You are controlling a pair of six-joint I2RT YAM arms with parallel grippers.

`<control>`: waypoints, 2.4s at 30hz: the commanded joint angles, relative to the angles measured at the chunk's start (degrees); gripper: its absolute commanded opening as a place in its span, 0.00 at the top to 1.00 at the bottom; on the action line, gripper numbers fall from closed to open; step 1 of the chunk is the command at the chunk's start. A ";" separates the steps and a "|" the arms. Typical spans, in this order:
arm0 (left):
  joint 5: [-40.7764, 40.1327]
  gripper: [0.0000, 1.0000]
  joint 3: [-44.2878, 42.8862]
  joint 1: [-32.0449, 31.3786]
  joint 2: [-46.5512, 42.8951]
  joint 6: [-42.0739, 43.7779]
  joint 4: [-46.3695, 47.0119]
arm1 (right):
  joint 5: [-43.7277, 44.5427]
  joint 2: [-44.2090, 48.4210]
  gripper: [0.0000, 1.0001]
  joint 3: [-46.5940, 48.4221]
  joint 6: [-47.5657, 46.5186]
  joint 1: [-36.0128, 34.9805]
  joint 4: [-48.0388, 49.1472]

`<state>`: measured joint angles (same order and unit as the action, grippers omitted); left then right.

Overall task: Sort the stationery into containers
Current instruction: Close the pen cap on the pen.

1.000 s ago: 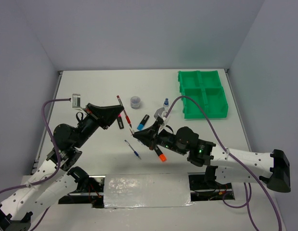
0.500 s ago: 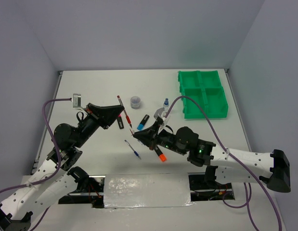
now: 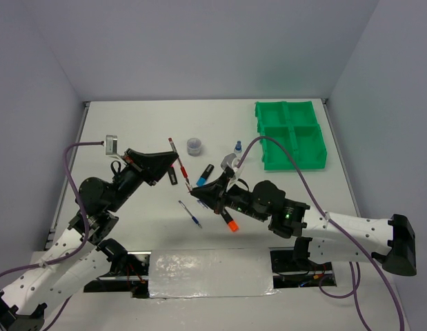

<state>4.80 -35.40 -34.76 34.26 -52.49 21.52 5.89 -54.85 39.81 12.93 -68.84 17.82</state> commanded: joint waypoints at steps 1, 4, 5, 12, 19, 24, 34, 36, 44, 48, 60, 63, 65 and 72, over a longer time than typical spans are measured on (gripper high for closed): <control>0.74 1.00 0.77 -0.30 -0.77 0.46 3.62 | 0.53 -0.08 1.00 3.08 -0.98 0.37 1.16; 1.00 1.00 1.03 -0.30 -0.86 0.28 3.97 | 0.35 -0.52 1.00 3.52 -0.98 0.46 1.07; 1.00 1.00 1.03 -0.30 -0.78 0.20 4.06 | 0.35 -0.61 1.00 3.78 -0.98 0.55 1.16; 1.27 1.00 0.68 -0.30 -0.95 0.28 3.97 | 0.09 -1.31 1.00 3.96 -1.06 1.16 1.51; -0.66 1.00 -0.28 -0.30 -1.83 1.42 2.13 | -2.46 -1.93 1.00 2.56 0.69 1.43 2.65; -1.46 1.00 -1.78 -0.30 -1.39 2.92 0.98 | -3.87 -2.01 1.00 1.32 1.66 1.43 3.88; -1.98 1.00 -1.87 -0.30 -1.74 3.09 0.72 | -2.99 -2.37 1.00 0.97 1.75 1.43 3.71; -2.07 1.00 -2.13 -0.30 -2.00 3.36 0.37 | -2.99 -2.19 1.00 0.53 2.01 1.43 4.15; -2.16 1.00 -3.10 -0.30 -1.74 3.89 -0.34 | -1.85 -2.54 1.00 0.97 1.84 1.43 3.10; -2.34 1.00 -2.75 -0.30 -2.09 3.80 -0.16 | -1.85 -2.80 1.00 1.23 1.92 1.43 2.65; -1.63 1.00 -1.78 -0.30 -1.65 3.10 0.54 | -1.23 -2.45 1.00 2.64 0.61 1.43 1.60; -1.28 1.00 -1.25 -0.30 -1.57 2.75 1.16 | -1.32 -2.81 1.00 3.25 0.43 1.51 1.60; -1.28 1.00 -0.90 -0.30 -1.48 2.66 1.25 | -1.76 -2.81 1.00 3.43 0.34 1.51 1.77; -1.28 1.00 -0.72 -0.30 -1.83 2.74 1.16 | -1.76 -2.81 1.00 4.22 0.08 1.51 1.78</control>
<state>2.83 -36.01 -34.76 32.84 -49.71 19.27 3.88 -57.63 40.88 13.98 -67.59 18.00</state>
